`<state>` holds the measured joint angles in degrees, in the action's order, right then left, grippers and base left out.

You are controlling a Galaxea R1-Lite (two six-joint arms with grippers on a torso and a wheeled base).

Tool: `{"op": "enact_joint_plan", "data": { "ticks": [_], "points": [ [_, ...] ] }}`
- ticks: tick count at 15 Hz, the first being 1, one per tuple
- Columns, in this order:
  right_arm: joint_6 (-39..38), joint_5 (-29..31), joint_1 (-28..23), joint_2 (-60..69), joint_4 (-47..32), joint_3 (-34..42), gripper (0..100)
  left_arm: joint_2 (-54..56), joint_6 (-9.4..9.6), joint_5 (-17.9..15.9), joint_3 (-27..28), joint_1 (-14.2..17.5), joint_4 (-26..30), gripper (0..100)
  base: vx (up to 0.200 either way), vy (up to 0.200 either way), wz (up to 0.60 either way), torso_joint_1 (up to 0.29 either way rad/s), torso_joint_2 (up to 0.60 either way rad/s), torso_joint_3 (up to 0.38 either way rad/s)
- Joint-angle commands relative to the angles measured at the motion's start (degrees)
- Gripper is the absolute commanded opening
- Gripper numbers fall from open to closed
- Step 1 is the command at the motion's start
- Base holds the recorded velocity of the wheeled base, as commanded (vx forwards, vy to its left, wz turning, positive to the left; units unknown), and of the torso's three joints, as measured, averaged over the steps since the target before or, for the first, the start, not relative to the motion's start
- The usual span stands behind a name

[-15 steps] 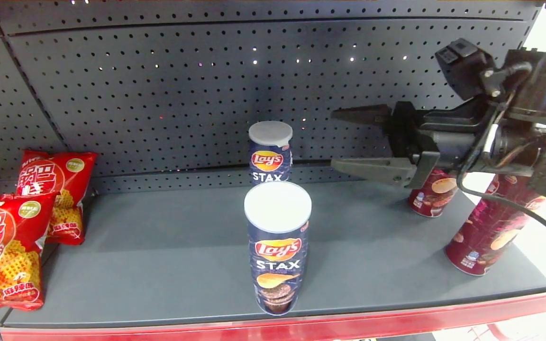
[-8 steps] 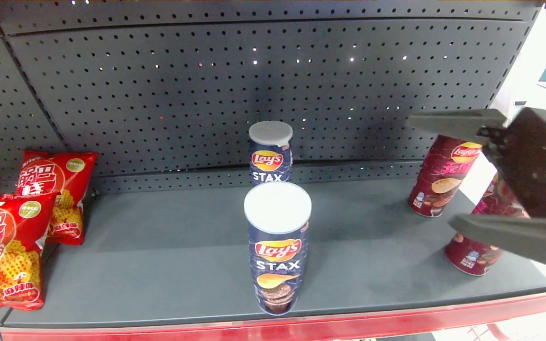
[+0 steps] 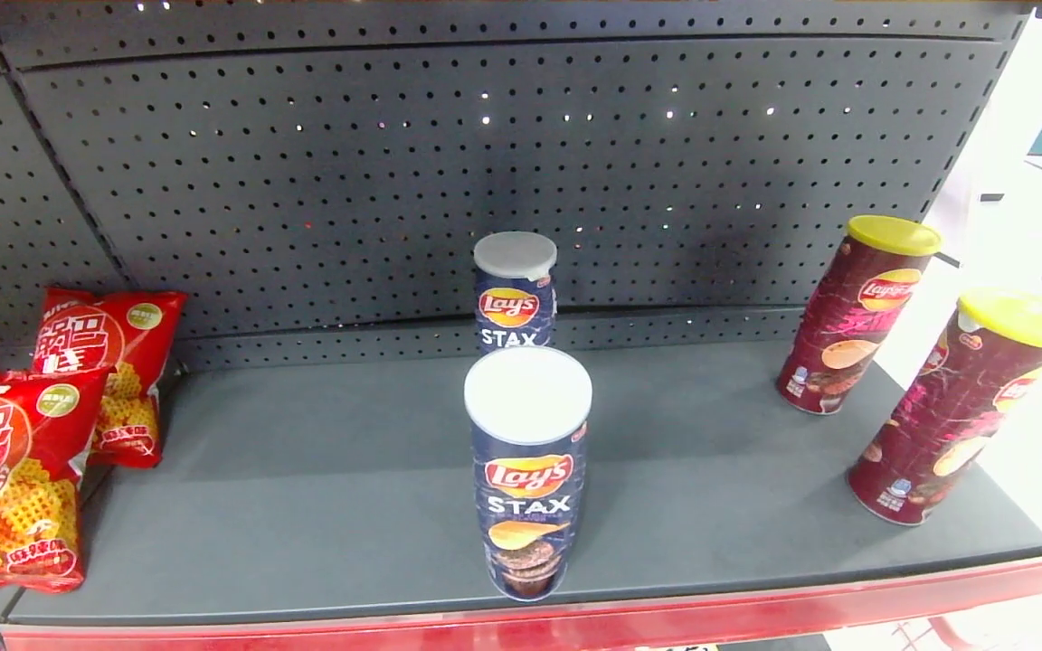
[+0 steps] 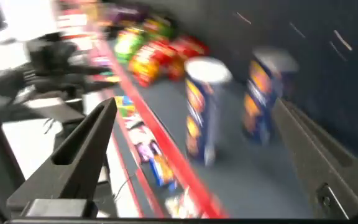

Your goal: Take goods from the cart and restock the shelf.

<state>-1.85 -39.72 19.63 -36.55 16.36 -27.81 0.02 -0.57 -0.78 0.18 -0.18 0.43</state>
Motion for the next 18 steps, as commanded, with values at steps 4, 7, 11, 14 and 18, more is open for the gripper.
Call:
{"op": "enact_joint_plan", "data": {
  "ticks": [4,7,11,14,18],
  "points": [
    [-6.4,20.1,-8.3,13.0,-10.7,-5.6,100,0.0,-0.04,0.0,0.0,0.0,0.0,100,0.0,0.0,0.0,0.0,0.0,0.0],
    [-7.3,24.0,-11.6,13.7,-10.7,-3.0,100,0.0,-0.04,0.0,0.0,0.0,0.0,100,0.0,0.0,0.0,0.0,0.0,0.0],
    [-6.1,20.4,-12.5,17.8,-11.1,-0.1,100,0.0,-0.04,0.1,0.0,0.0,0.0,100,0.0,0.0,0.0,0.0,0.0,0.0],
    [-5.7,20.5,-12.4,19.0,-11.2,0.3,100,0.0,-0.04,0.0,0.0,0.0,0.0,100,0.0,0.0,0.0,0.0,0.0,0.0],
    [-5.0,20.6,-18.3,22.4,-11.4,5.0,100,0.0,-0.04,0.0,0.0,0.0,0.0,100,0.0,0.0,0.0,0.0,0.0,0.0]
  ]
}}
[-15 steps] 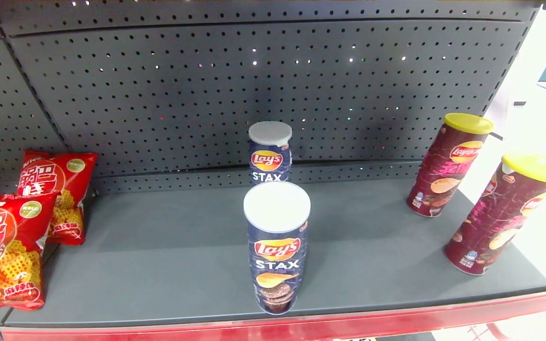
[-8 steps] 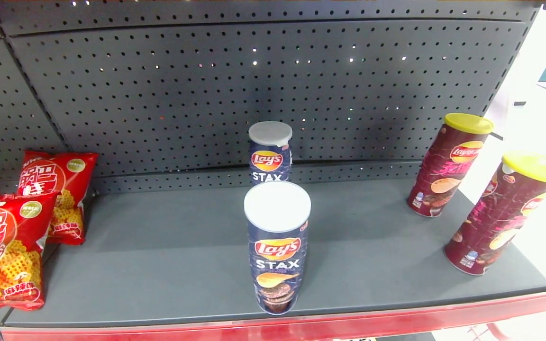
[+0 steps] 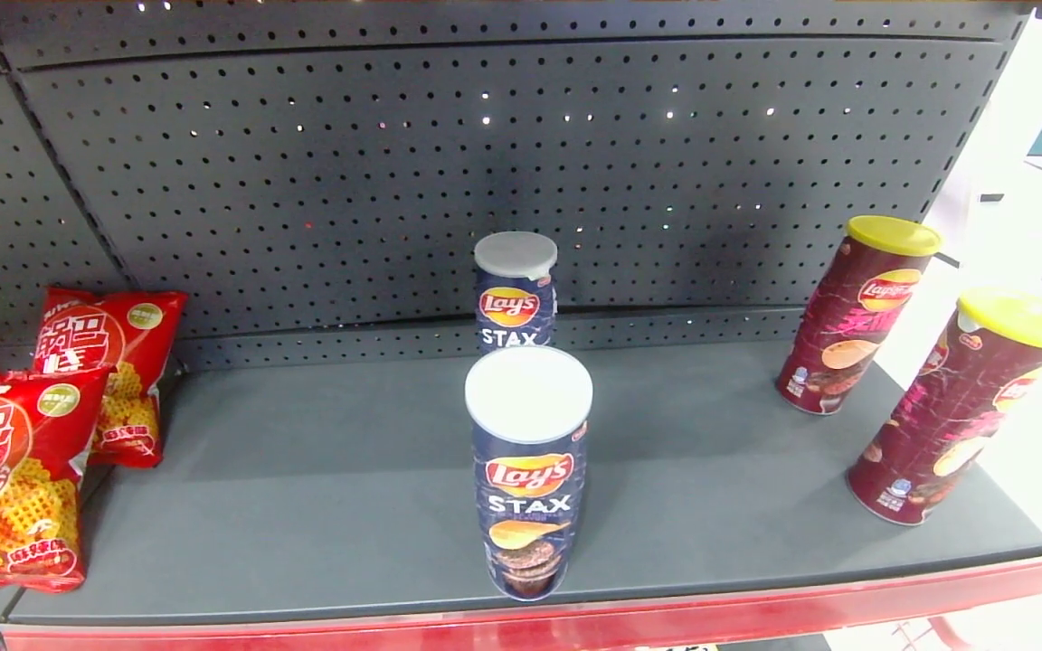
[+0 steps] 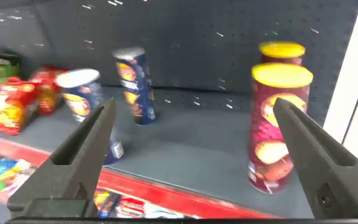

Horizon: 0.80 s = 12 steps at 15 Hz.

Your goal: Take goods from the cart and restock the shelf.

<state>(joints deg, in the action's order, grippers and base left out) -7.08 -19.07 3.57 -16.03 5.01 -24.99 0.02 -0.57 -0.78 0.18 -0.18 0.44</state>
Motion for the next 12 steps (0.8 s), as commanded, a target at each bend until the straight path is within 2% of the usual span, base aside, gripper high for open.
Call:
{"op": "enact_joint_plan", "data": {
  "ticks": [1,6,12],
  "points": [
    [2.0,0.1,-2.8,3.1,-0.3,4.4,100,0.0,-0.04,0.0,0.0,0.0,0.0,100,0.0,0.0,0.0,0.0,0.0,0.0],
    [8.9,1.8,-3.7,6.1,-0.5,12.9,100,0.0,-0.04,0.0,0.0,0.0,0.0,100,0.0,0.0,0.0,0.0,0.0,0.0],
    [9.3,7.5,-4.0,11.5,-0.4,20.1,100,0.0,-0.04,0.0,0.0,0.0,0.0,100,0.0,0.0,0.0,0.0,0.0,0.0]
  ]
}}
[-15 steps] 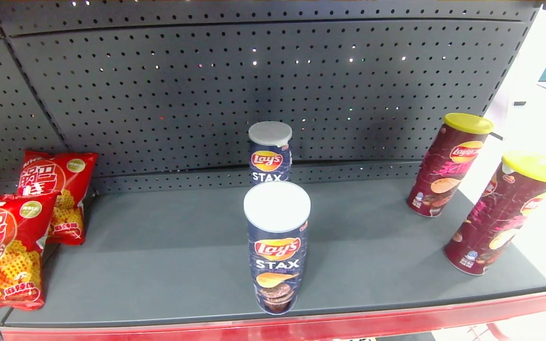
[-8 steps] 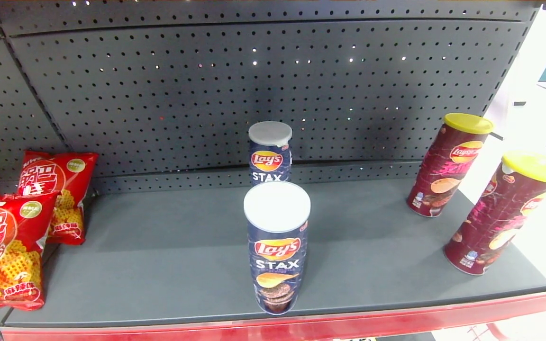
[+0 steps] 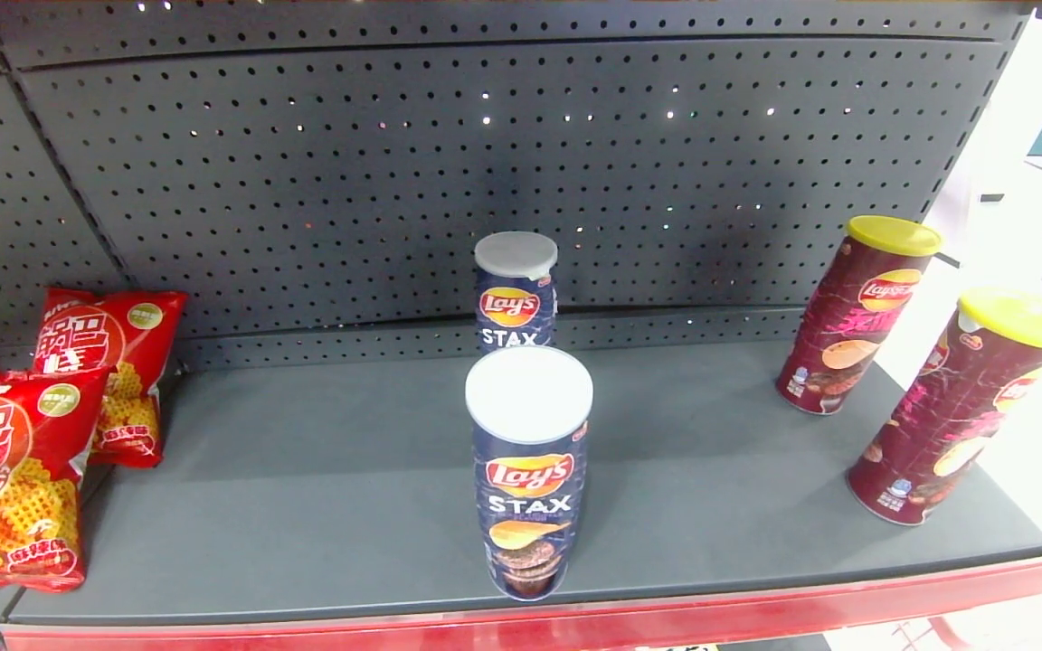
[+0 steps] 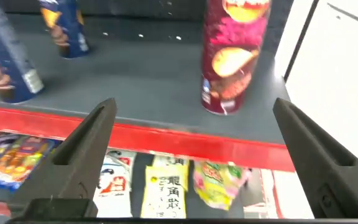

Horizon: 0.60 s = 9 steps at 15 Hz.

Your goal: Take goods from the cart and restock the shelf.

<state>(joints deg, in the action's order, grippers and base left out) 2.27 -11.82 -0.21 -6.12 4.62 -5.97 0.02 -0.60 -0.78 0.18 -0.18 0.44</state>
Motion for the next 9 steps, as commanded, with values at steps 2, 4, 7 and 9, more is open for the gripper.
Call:
{"op": "enact_joint_plan", "data": {
  "ticks": [2,4,7,9],
  "points": [
    [0.0,1.9,-0.2,2.3,-0.4,2.3,100,0.0,-0.02,0.0,0.0,0.0,0.0,100,0.0,0.0,0.0,0.0,0.0,0.0],
    [-0.1,4.7,-0.2,2.5,-1.5,2.7,100,0.0,-0.02,0.0,0.0,0.0,0.0,100,0.0,0.0,0.0,0.0,0.0,0.0],
    [-0.2,6.6,-0.3,3.0,-1.5,4.6,100,0.0,-0.02,0.0,0.0,0.0,0.0,100,0.0,0.0,0.0,0.0,0.0,0.0],
    [-0.2,7.1,-0.9,3.5,-1.3,5.5,100,0.0,-0.02,0.0,0.0,0.0,0.0,100,0.0,0.0,0.0,0.0,0.0,0.0]
  ]
}}
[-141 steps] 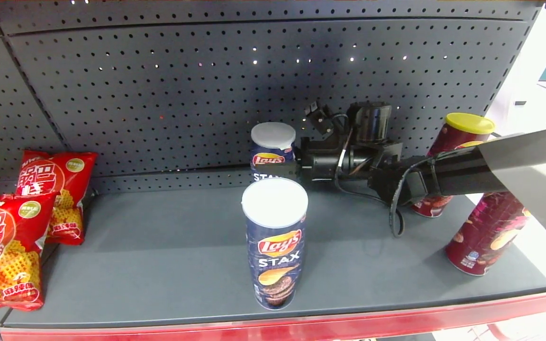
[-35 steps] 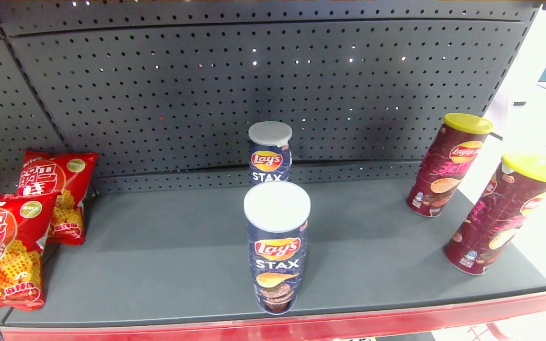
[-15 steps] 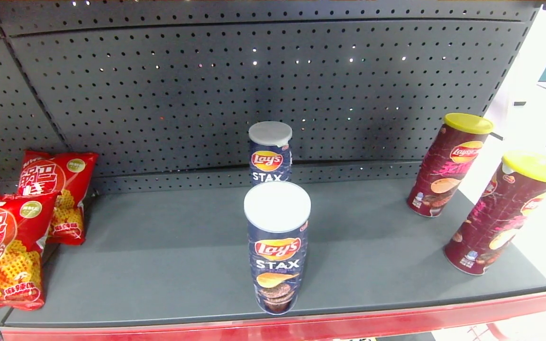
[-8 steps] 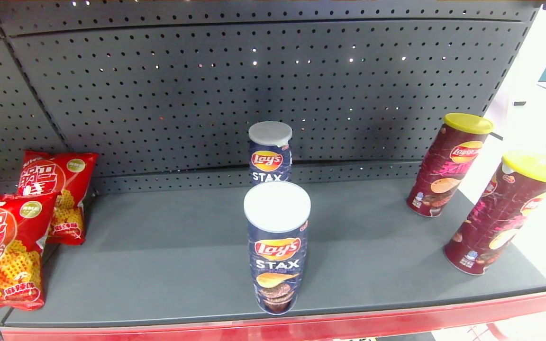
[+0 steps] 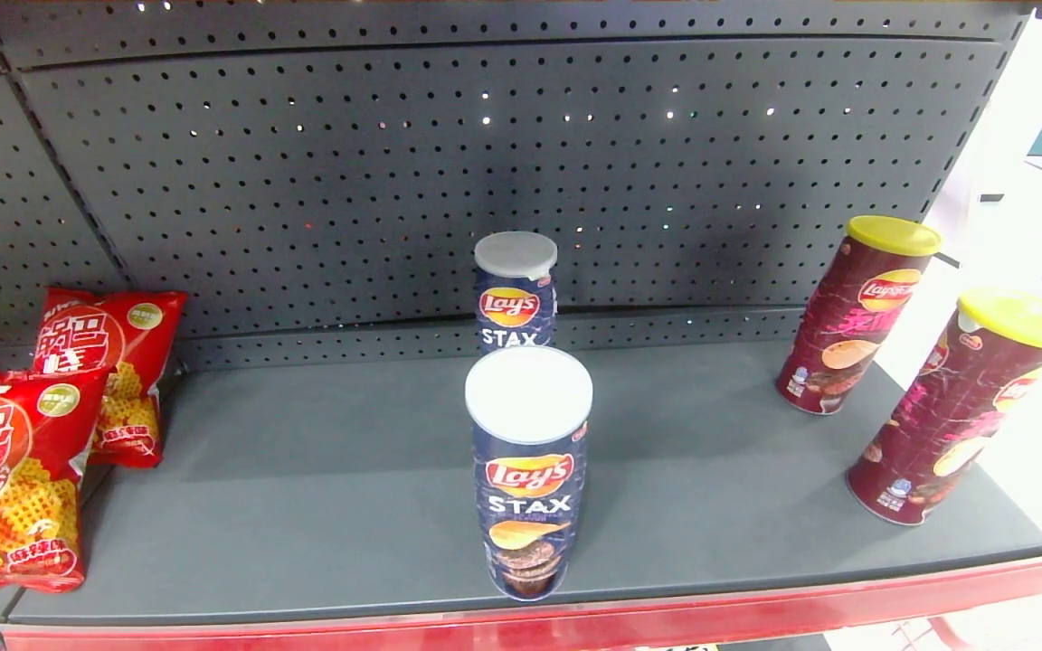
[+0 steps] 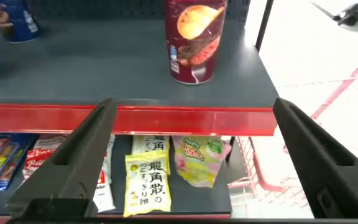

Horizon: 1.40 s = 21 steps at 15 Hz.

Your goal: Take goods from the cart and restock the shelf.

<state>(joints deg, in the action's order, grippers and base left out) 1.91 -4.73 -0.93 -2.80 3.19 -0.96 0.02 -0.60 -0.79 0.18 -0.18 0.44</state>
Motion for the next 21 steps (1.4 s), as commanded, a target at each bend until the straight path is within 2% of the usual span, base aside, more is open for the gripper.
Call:
{"op": "enact_joint_plan", "data": {
  "ticks": [1,10,13,15,16,17,20,21],
  "points": [
    [0.0,0.0,-0.2,0.2,0.4,0.7,100,0.0,-0.02,0.0,0.0,0.0,0.0,100,0.0,0.0,0.0,0.0,0.0,0.0],
    [0.2,-0.1,-0.4,-0.1,0.4,0.8,100,0.0,-0.02,0.0,0.0,0.0,0.0,100,0.0,0.0,0.0,0.0,0.0,0.0],
    [4.9,-4.7,-0.1,-0.8,0.4,0.8,100,0.0,-0.02,0.0,0.0,0.0,0.0,100,0.0,0.0,0.0,0.0,0.0,0.0],
    [3.1,-4.1,0.0,-0.3,0.5,0.9,100,0.0,-0.02,0.0,0.0,0.0,0.0,100,0.0,0.0,0.0,0.0,0.0,0.0],
    [-1.4,-1.4,0.3,-0.3,0.3,0.8,100,0.0,-0.02,0.0,0.0,0.0,0.0,100,0.0,0.0,0.0,0.0,0.0,0.0],
    [-1.6,0.8,1.4,0.0,0.2,0.8,100,0.0,-0.02,0.0,0.0,0.0,0.0,100,0.0,0.0,0.0,0.0,0.0,0.0],
    [-2.2,1.2,0.9,2.3,0.3,0.8,100,0.0,-0.02,0.0,0.0,0.0,0.0,100,0.0,0.0,0.0,0.0,0.0,0.0],
    [-4.6,1.2,0.9,2.8,0.3,0.8,100,0.0,-0.02,0.0,0.0,0.0,0.0,100,0.0,0.0,0.0,0.0,0.0,0.0]
  ]
}}
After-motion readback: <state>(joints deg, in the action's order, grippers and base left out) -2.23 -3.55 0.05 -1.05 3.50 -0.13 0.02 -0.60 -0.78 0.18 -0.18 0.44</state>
